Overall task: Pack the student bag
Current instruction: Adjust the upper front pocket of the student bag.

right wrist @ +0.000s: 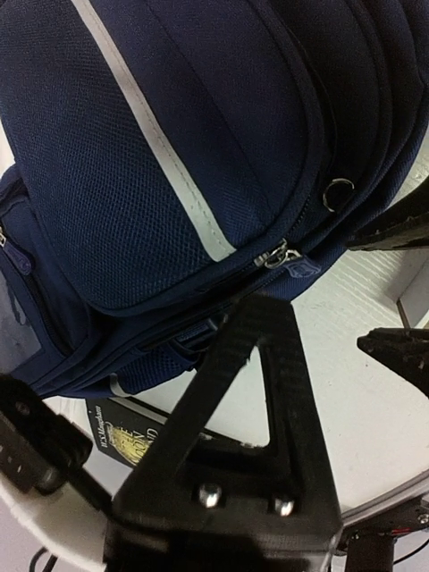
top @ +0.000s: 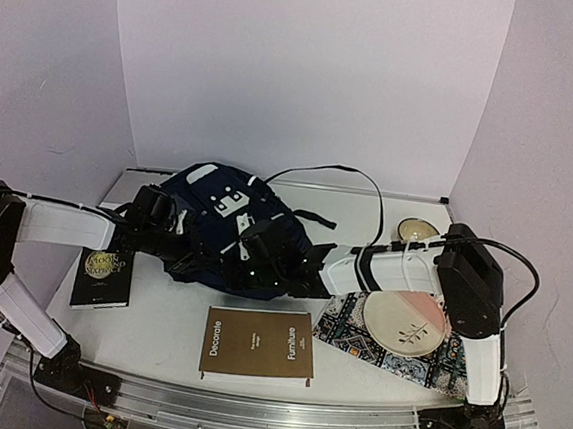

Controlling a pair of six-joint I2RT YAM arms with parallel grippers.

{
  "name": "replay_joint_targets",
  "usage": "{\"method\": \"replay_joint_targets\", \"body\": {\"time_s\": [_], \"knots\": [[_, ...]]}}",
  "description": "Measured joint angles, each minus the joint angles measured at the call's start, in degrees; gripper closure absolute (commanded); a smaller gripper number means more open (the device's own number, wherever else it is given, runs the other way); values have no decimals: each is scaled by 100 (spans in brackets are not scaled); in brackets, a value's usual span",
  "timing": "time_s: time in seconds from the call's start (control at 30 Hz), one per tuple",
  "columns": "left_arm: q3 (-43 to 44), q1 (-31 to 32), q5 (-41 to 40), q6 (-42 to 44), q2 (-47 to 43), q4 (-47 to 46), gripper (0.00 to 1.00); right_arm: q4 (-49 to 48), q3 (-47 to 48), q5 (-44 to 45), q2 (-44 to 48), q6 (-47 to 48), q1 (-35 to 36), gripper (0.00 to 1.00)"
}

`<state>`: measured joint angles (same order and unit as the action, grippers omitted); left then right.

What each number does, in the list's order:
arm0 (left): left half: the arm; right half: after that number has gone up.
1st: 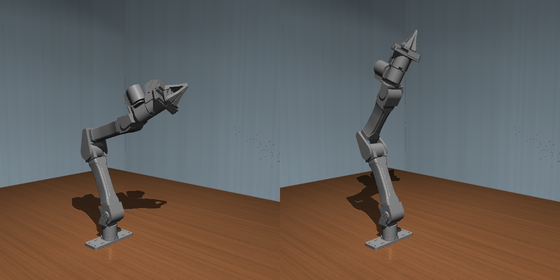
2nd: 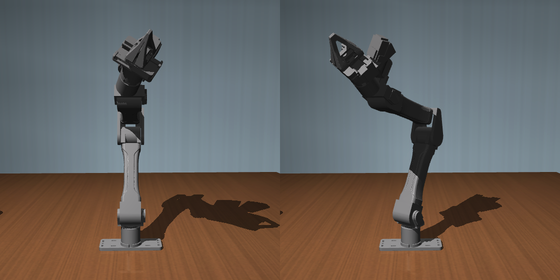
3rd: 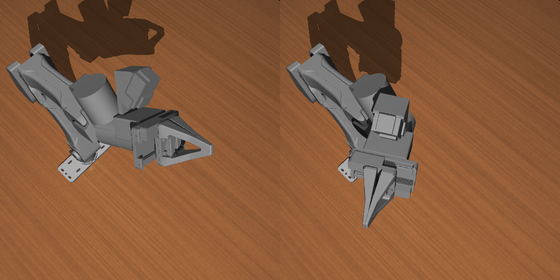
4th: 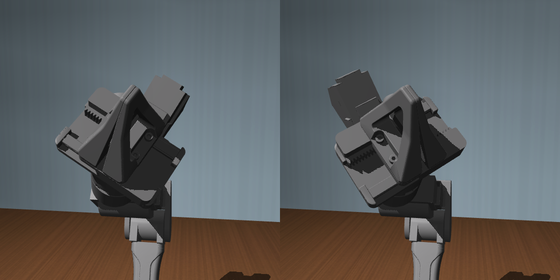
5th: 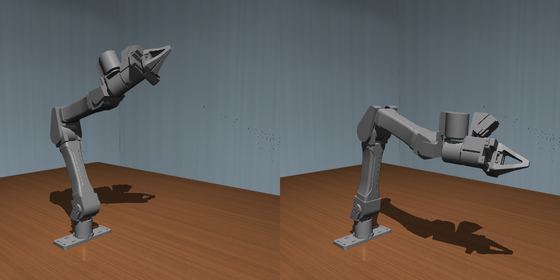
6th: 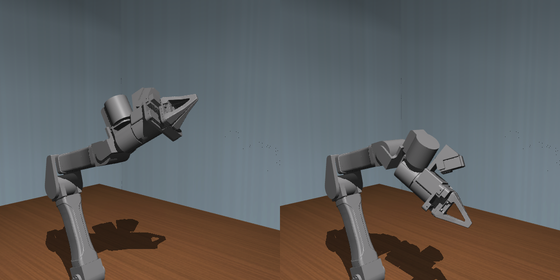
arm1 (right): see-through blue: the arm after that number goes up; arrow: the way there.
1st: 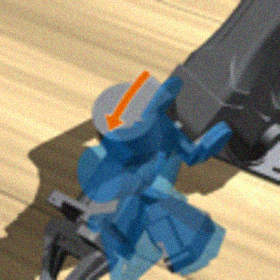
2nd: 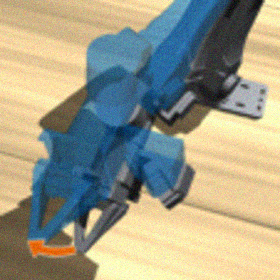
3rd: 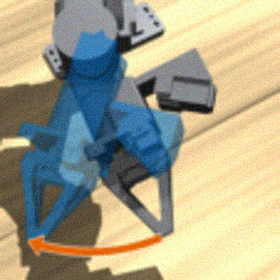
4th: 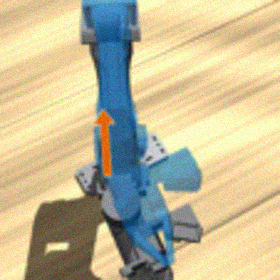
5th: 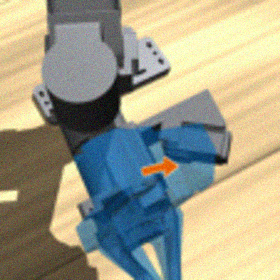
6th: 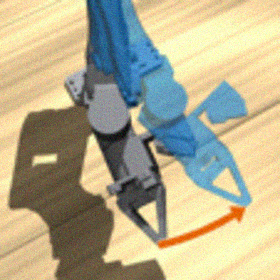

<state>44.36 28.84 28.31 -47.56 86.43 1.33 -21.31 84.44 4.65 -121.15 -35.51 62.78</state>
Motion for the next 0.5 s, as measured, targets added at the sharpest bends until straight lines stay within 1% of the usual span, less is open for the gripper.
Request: {"method": "replay_joint_targets", "body": {"time_s": [0.23,0.5], "knots": [[9,178,12,-212,378,-398,79,-101,57,65,-32,-123,2,72],[90,498,-6,-536,719,-589,81,-184,-153,522,-23,-209,-17,71]]}}
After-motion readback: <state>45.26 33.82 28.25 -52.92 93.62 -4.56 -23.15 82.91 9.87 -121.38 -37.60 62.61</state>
